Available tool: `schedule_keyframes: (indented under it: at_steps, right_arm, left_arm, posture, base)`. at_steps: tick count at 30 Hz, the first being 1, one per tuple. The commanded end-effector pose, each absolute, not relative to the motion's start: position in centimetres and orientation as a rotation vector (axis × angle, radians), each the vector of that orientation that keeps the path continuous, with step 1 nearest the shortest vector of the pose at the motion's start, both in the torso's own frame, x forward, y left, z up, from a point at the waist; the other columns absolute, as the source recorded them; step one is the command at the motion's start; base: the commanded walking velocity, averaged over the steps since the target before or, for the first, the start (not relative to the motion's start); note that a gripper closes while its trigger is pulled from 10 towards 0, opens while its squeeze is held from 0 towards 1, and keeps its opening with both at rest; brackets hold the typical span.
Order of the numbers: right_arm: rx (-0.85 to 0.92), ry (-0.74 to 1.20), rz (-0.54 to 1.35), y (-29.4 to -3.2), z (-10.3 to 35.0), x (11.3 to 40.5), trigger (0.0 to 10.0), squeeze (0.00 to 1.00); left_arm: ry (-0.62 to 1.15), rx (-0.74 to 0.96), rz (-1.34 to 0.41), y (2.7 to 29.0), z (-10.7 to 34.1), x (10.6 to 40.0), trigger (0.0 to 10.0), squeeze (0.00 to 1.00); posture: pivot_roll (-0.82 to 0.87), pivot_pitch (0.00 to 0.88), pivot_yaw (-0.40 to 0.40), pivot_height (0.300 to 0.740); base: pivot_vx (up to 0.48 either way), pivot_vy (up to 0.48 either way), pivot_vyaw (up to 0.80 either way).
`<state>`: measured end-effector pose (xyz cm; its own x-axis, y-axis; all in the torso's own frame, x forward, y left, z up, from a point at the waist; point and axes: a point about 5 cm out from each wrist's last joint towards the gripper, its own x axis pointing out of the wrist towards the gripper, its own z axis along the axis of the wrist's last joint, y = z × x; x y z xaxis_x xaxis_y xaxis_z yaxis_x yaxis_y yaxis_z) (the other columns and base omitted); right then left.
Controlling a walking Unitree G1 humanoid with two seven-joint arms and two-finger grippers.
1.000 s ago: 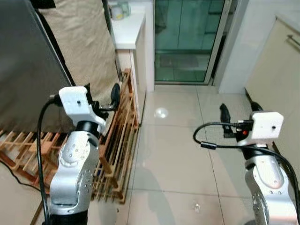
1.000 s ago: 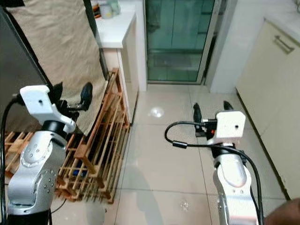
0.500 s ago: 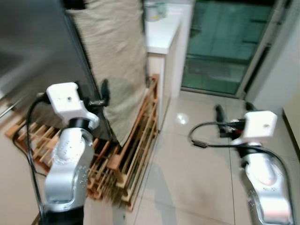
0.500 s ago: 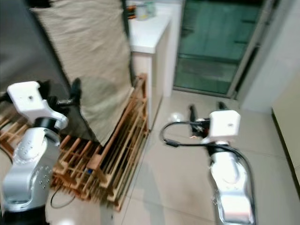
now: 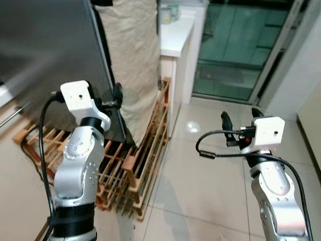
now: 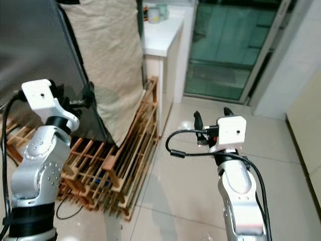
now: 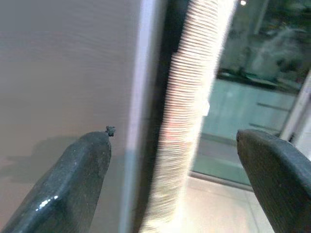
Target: Restocking fridge
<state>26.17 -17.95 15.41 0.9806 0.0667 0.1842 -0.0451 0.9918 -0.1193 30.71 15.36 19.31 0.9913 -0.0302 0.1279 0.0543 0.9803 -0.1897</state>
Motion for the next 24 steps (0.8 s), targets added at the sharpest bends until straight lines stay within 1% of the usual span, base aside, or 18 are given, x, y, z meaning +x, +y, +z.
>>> schedule_keyframes:
  at_steps: [1, 7, 15, 18, 21, 23, 24]
  right_arm:
    - [-0.109, -0.195, 0.059, -17.9, 15.5, 26.4, 10.0, 0.0]
    - [-0.107, -0.193, 0.068, -17.6, 15.3, 26.4, 10.0, 0.0]
    - [-0.103, -0.191, 0.072, -17.5, 15.3, 26.5, 10.0, 0.0]
    - [-0.099, -0.191, 0.071, -17.4, 15.2, 26.7, 10.0, 0.0]
    - [-0.099, -0.191, 0.07, -17.4, 15.2, 26.7, 10.0, 0.0]
    - [-0.096, -0.189, 0.068, -17.5, 15.2, 26.9, 10.0, 0.0]
    - [-0.096, -0.189, 0.068, -17.5, 15.2, 26.9, 10.0, 0.0]
  left_arm:
    - [-0.125, -0.191, -0.045, 15.2, 19.6, 31.2, 10.0, 0.0]
    - [-0.155, -0.209, -0.049, 14.8, 20.8, 32.2, 10.0, 0.0]
    - [-0.146, -0.217, -0.063, 14.3, 21.0, 33.0, 10.0, 0.0]
    - [-0.101, -0.211, -0.16, 12.8, 20.6, 34.0, 10.0, 0.0]
    - [-0.094, -0.209, -0.177, 12.5, 20.5, 34.1, 10.0, 0.0]
    - [-0.044, -0.173, -0.273, 10.6, 19.8, 35.3, 10.0, 0.0]
    - [-0.044, -0.173, -0.273, 10.6, 19.8, 35.3, 10.0, 0.0]
  posture:
    - [-0.14, 0.0, 0.058, 0.74]
    - [-0.14, 0.0, 0.058, 0.74]
    - [-0.14, 0.0, 0.057, 0.74]
    - [-0.14, 0.0, 0.059, 0.74]
    - [-0.14, 0.0, 0.059, 0.74]
    - [-0.13, 0.0, 0.048, 0.74]
    - [-0.13, 0.0, 0.048, 0.74]
  base:
    - [0.0, 0.0, 0.0]
    - [0.0, 0.0, 0.0]
    - [0.0, 0.0, 0.0]
    - [0.0, 0.0, 0.0]
    - [0.0, 0.0, 0.0]
    - [0.0, 0.0, 0.0]
    - [0.0, 0.0, 0.0]
